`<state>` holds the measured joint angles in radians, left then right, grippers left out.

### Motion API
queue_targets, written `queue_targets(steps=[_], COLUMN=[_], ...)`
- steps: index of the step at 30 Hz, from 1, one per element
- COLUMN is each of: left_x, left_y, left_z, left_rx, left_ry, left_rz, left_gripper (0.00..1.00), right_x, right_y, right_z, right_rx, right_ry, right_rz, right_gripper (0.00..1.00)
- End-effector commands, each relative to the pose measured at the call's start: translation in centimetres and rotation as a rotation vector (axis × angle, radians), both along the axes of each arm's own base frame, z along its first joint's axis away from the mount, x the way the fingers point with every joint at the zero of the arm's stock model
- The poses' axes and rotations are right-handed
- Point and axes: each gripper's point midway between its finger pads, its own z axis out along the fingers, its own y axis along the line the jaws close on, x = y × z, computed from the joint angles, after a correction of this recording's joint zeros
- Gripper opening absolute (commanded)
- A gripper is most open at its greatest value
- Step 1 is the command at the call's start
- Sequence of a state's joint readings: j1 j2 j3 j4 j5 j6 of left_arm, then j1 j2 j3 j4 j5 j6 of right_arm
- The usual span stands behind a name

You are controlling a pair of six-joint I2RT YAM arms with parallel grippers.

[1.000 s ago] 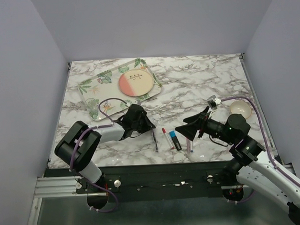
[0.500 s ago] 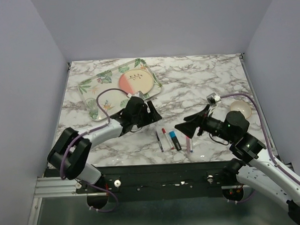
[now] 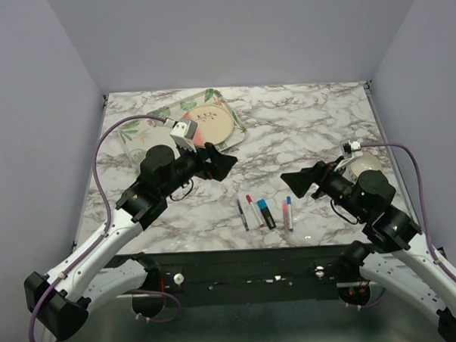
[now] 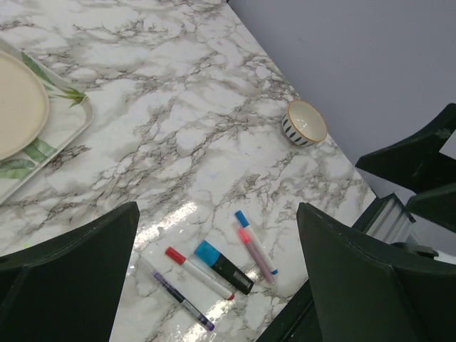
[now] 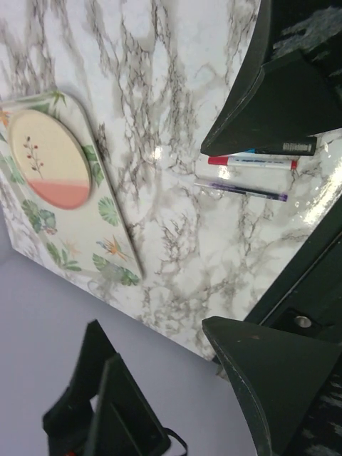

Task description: Insert the pens into the pen caps

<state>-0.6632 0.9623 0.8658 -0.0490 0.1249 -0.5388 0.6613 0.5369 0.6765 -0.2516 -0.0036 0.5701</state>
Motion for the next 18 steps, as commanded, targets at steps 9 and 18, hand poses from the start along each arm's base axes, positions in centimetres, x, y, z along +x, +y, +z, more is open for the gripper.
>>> queue_targets(steps=[9,18], left_x=[-3.0,-3.4], left_y=[0.9,0.9], left_z=[1.0,1.5], left_rx=[-0.001,-0.022], left_ry=[-0.128,-0.137], left_rz=[-0.09,-0.1], left_gripper=[0.99,0.99], right_x=[1.7,1.6], right_y=[-2.7,-2.5], right_z=[1.0,2.0], right_rx=[0.02,0.041], right_ry=[0.023,0.012], right_rz=[-0.194,-0.185], right_gripper=[1.0,1.0])
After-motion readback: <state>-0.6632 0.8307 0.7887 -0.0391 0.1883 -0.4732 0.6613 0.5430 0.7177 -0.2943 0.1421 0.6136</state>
